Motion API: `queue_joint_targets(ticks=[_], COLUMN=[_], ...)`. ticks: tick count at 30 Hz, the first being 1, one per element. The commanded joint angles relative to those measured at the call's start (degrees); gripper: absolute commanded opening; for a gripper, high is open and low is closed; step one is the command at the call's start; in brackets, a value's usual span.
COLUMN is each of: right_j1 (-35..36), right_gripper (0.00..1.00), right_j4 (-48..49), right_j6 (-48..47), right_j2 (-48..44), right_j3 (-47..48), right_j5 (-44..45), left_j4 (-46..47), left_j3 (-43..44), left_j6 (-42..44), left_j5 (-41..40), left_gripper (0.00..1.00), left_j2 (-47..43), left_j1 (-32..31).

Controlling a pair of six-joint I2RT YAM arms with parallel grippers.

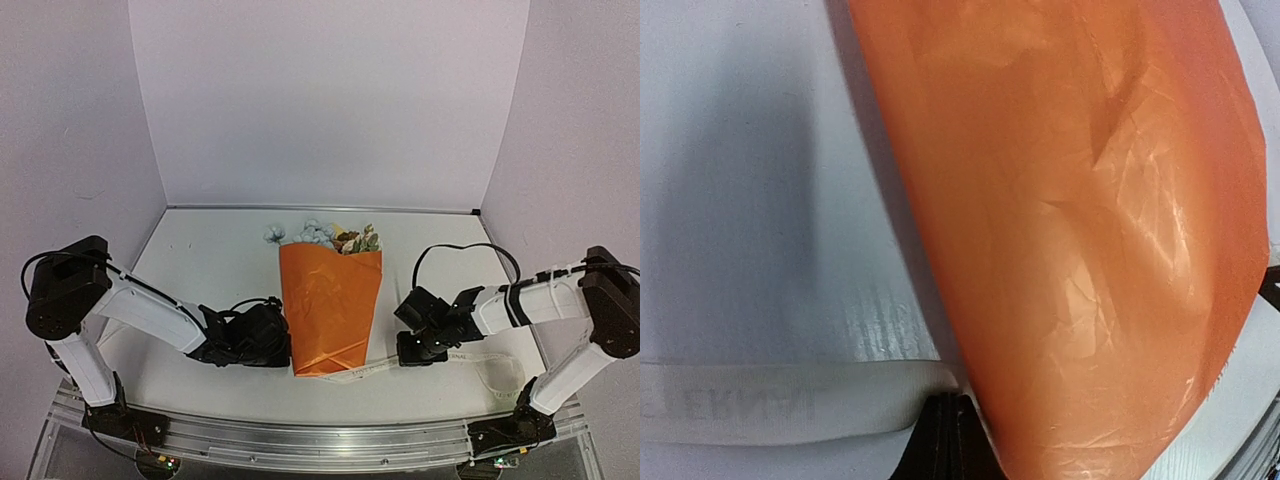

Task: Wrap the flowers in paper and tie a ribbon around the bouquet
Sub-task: Move the folded bouquet with the ribbon.

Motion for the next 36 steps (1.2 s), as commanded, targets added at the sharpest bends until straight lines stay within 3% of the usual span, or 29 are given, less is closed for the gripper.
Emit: queue_joint_targets(ticks=[1,13,23,29,36], right_j1=[2.79,11.73,8.78,5.74,7.90], right_gripper=[0.00,0.00,0.00,0.00,0.00], right_j4=[-7.22,-4.48,-4.36,-4.66,-4.77], right_j6=[0.47,6.35,6.28,3.96,6.00], right_j2=[-0.63,-3.50,-3.98,-3.87,-5.34], right_j3=[-3.31,-7.91,-15.64,-14.07,-15.55], right_j5=[-1.40,1.32,10.53,8.68,8.05], left_j4=[-9.95,-5.17,-3.76,-3.31,0.93], left_j3=[-6.18,-12.11,-12.06,-12.15,-14.93], left_j6=[-3.32,-4.29,-3.33,-3.10,-2.78], left_j5=[-0.84,1.60,2.96,3.41,6.03], left_gripper=[0.00,0.00,0.00,0.00,0.00], left_j2=[1.91,1.05,1.32,1.75,2.05], left_j1=[3.07,8.81,9.79,10.04,13.17])
